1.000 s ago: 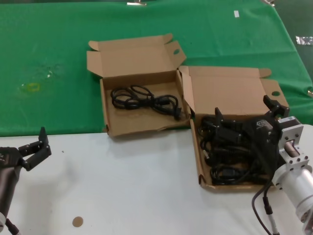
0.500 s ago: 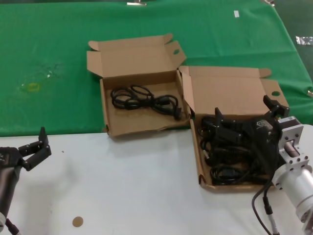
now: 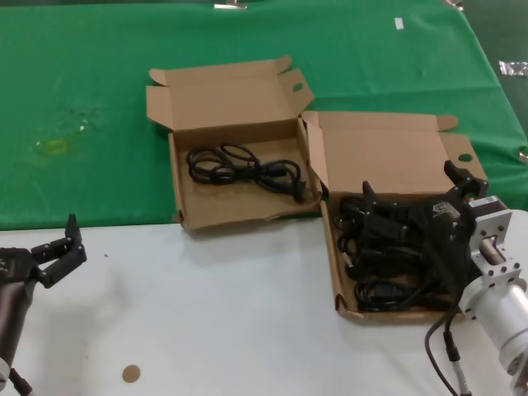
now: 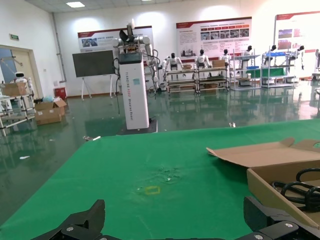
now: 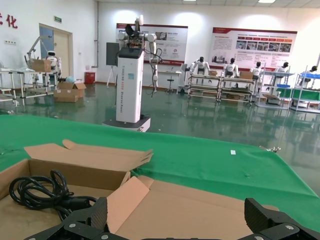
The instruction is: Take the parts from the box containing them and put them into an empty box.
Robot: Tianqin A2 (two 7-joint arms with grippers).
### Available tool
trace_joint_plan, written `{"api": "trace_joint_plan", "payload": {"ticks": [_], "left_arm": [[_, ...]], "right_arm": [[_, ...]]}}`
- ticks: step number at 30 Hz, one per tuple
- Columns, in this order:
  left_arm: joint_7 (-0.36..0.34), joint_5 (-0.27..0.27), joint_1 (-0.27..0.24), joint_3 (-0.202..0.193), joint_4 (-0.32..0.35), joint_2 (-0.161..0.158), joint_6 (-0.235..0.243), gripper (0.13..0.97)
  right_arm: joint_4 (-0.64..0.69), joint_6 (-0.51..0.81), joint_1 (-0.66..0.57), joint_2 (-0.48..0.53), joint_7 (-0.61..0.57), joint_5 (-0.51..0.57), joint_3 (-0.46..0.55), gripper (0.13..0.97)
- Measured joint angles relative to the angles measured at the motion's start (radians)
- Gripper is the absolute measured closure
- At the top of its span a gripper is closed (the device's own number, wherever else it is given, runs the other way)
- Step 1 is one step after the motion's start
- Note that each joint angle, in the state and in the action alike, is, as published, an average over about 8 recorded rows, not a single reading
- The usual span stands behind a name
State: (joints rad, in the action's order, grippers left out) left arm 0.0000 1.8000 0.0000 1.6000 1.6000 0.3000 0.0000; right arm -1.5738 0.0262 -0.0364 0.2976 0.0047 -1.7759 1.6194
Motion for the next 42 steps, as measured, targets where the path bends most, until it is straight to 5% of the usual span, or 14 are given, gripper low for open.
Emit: {"api": "trace_joint_plan", "payload": {"ticks": [42], "left_arm": [[0.0,0.0,0.0,0.0,0.0,0.0,0.0,0.132]], "right_arm": [[0.0,0.0,0.0,0.0,0.0,0.0,0.0,0.129]]}}
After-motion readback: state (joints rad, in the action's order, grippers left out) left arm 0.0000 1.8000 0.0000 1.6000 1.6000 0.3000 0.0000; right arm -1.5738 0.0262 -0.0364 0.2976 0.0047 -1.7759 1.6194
